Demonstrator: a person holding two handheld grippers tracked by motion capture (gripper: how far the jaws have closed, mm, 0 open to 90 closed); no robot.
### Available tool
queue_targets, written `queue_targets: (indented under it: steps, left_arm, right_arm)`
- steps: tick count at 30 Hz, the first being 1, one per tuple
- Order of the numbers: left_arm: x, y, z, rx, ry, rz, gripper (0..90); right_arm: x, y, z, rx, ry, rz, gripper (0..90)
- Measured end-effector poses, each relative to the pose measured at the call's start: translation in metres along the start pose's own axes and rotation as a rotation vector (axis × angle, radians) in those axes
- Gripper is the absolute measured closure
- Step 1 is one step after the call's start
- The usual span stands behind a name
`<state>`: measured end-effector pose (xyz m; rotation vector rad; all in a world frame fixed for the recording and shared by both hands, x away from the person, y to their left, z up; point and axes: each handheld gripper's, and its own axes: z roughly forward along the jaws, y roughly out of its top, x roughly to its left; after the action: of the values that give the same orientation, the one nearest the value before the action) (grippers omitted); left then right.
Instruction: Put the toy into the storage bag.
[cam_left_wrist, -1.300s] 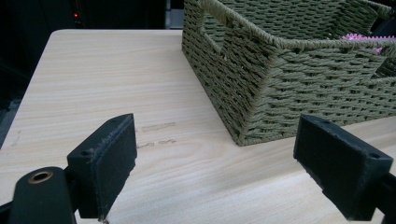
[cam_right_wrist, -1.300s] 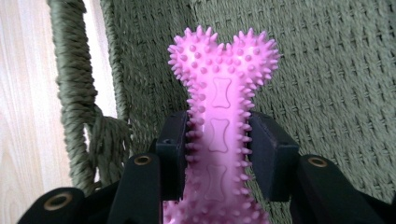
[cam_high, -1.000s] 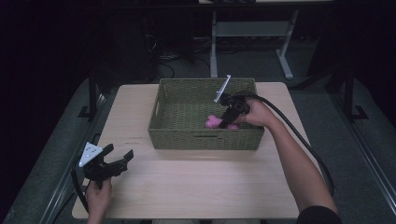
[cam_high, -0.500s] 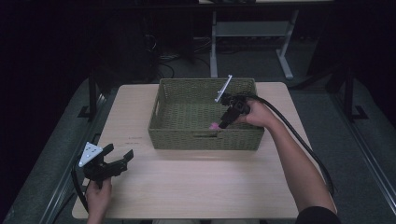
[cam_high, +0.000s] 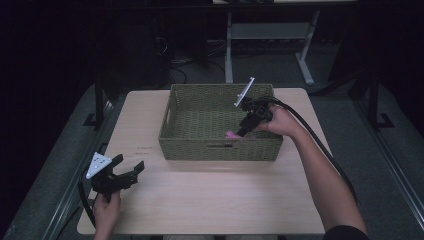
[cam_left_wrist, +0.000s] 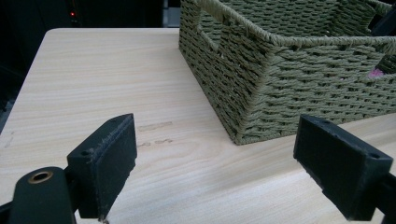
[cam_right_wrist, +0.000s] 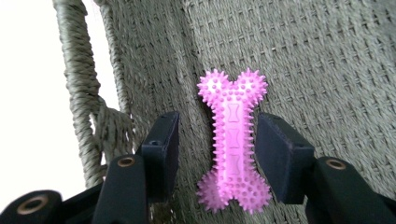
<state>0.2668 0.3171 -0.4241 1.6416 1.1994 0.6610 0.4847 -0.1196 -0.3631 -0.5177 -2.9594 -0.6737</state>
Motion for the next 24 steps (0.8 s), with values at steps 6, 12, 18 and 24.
queue_targets:
  steps: [6,12,18,24]
  left_arm:
    - [-0.001,0.001,0.002,0.0,-0.003,-0.001,12.8]
    - [-0.001,0.001,0.001,-0.001,-0.002,-0.002,12.8]
    - [-0.001,0.0,0.001,-0.001,-0.001,-0.001,12.8]
    - [-0.002,0.001,0.002,0.004,-0.004,0.004,12.8]
  right_arm:
    - [0.003,-0.001,-0.01,-0.028,-0.01,0.005,47.0]
    - [0.006,-0.003,-0.019,-0.053,-0.02,0.009,44.8]
    - [0.009,-0.009,-0.025,-0.064,-0.027,0.014,42.8]
    - [0.012,-0.015,-0.03,-0.08,-0.029,0.03,40.6]
